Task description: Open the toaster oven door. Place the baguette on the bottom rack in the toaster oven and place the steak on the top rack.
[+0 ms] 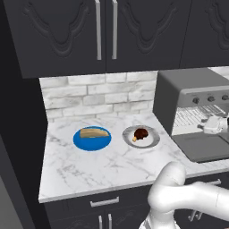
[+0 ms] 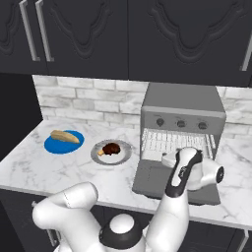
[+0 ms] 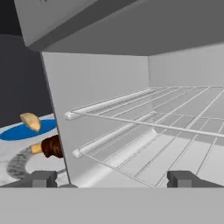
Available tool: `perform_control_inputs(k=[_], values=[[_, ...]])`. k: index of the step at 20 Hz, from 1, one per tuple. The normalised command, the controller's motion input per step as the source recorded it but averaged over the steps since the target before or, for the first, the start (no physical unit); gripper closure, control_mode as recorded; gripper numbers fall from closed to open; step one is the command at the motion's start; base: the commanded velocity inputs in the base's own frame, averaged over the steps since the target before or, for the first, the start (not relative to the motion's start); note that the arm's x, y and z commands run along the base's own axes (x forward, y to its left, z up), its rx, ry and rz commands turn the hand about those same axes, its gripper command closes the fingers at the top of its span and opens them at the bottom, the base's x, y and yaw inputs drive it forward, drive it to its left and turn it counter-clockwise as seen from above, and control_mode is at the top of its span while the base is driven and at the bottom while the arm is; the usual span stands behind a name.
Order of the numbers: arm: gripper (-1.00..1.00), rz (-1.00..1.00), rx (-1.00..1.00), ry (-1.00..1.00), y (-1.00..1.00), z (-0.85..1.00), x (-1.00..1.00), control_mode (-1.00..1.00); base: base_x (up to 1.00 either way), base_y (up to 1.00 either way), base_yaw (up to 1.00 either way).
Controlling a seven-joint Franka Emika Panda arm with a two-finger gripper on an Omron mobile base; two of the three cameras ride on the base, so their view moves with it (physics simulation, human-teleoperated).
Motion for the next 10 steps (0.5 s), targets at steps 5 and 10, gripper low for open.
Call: perform_control_inputs(k=[5, 10], values=[[-1.0, -0.11, -0.01, 0.0, 0.0, -0.2, 0.28, -1.0, 0.0, 0.0, 0.0], [-1.0, -0.07, 0.0, 0.0, -0.01, -0.24, 0.29, -1.0, 0.0, 0.0, 0.0]])
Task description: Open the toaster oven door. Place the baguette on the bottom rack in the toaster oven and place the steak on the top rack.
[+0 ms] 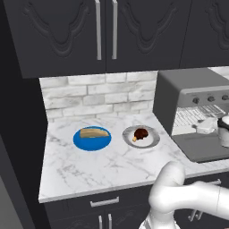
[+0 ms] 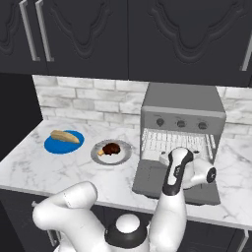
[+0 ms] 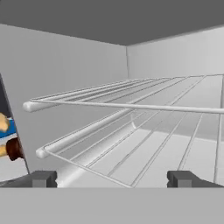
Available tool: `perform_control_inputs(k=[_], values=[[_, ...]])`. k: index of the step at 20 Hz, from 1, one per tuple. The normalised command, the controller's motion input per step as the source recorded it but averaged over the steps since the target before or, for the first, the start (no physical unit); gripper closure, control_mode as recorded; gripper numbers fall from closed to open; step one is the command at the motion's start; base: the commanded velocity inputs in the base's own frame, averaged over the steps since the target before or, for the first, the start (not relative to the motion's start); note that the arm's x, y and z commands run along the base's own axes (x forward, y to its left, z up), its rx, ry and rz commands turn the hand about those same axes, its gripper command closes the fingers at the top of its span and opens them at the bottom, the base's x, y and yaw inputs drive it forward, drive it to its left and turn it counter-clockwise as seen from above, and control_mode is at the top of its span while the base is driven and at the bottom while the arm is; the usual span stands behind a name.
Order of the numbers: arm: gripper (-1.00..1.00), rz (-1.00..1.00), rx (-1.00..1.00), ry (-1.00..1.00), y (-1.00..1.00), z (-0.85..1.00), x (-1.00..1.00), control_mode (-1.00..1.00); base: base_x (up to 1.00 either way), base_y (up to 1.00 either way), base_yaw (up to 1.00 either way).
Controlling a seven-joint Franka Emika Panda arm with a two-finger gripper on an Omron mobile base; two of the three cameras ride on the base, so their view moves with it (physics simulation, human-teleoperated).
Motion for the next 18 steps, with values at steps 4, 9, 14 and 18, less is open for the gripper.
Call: perform_control_inputs(k=[4, 9, 14, 18], values=[[-1.0, 0.0, 0.0, 0.0, -0.17, -0.18, 0.32, -1.0, 0.0, 0.0, 0.0], [-1.0, 0.0, 0.0, 0.0, -0.25, -0.07, 0.31, -1.0, 0.0, 0.0, 0.0], [-1.0, 0.0, 0.0, 0.04, -0.28, -0.25, 0.17, -1.0, 0.0, 0.0, 0.0], [-1.0, 0.0, 0.0, 0.1, -0.27, -0.38, 0.07, -1.0, 0.0, 0.0, 0.0]])
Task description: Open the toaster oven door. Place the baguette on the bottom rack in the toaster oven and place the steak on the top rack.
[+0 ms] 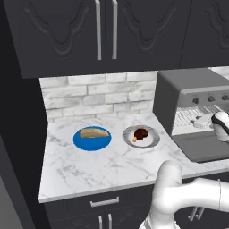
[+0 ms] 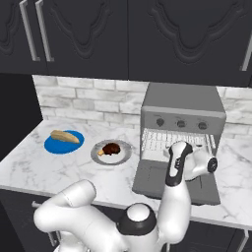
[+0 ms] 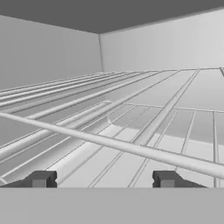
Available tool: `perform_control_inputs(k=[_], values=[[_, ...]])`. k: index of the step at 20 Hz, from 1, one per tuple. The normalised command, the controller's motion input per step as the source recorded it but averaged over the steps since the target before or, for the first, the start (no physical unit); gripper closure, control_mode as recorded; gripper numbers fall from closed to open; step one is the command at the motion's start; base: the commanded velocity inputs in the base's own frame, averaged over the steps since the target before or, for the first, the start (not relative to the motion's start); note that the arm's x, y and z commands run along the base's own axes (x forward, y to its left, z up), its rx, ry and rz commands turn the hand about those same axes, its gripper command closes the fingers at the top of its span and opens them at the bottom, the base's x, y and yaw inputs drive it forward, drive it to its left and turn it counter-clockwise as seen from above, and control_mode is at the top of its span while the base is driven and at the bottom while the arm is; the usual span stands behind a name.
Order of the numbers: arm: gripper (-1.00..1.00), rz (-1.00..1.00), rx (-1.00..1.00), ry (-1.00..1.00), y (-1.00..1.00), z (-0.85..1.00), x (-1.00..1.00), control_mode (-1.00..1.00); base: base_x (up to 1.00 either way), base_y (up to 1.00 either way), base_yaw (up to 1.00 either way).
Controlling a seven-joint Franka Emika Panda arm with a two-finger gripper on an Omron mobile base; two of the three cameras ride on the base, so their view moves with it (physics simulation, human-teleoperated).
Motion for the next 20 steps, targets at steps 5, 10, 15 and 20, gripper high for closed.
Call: perform_control_inputs(k=[5, 10, 15, 20], values=[[-1.0, 0.0, 0.02, 0.11, -0.09, -0.52, 0.0, -1.0, 0.0, 0.0, 0.0], [-1.0, 0.0, 0.0, 0.06, -0.03, -0.67, -0.02, -1.0, 0.0, 0.0, 0.0], [-1.0, 0.0, -0.01, 0.03, -0.06, -0.86, -0.17, -1.0, 0.0, 0.0, 0.0], [-1.0, 0.0, -0.08, 0.12, -0.02, -0.93, -0.25, -1.0, 0.0, 0.0, 0.0]])
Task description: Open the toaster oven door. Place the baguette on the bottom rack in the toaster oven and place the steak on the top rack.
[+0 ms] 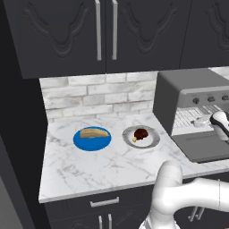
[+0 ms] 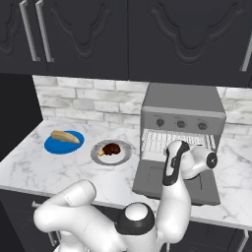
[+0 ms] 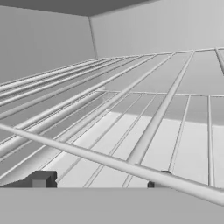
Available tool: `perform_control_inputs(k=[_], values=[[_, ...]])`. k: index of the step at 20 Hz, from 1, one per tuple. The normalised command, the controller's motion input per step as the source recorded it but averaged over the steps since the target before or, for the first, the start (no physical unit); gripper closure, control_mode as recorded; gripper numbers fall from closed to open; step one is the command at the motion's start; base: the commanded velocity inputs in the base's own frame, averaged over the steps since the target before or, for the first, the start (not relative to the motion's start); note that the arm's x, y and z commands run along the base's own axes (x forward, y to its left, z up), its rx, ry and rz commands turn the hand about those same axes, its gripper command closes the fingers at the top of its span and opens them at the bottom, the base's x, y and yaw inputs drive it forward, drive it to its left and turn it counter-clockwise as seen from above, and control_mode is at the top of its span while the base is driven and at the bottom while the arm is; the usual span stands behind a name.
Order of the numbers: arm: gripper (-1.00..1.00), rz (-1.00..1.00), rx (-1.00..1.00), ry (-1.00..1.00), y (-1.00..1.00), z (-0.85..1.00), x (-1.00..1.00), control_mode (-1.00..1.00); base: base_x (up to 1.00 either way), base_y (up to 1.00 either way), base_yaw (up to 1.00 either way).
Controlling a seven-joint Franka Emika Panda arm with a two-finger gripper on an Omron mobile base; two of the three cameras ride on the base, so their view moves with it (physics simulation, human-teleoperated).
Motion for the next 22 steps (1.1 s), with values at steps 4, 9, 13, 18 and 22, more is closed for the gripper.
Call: perform_control_inputs(k=[4, 9, 13, 18, 22], values=[[-1.0, 0.0, -0.11, 0.19, -0.01, -0.94, -0.31, -1.0, 0.0, 0.0, 0.0], [-1.0, 0.0, -0.09, 0.13, 0.0, -0.94, -0.52, -1.0, 0.0, 0.0, 0.0], [-1.0, 0.0, -0.18, 0.11, 0.0, -0.94, -0.61, -1.0, 0.0, 0.0, 0.0], [-1.0, 0.0, -0.26, 0.12, 0.07, -0.94, -0.61, -1.0, 0.0, 0.0, 0.0], [-1.0, 0.0, -0.29, 0.23, 0.16, -0.91, -0.55, -1.0, 0.0, 0.0, 0.0]])
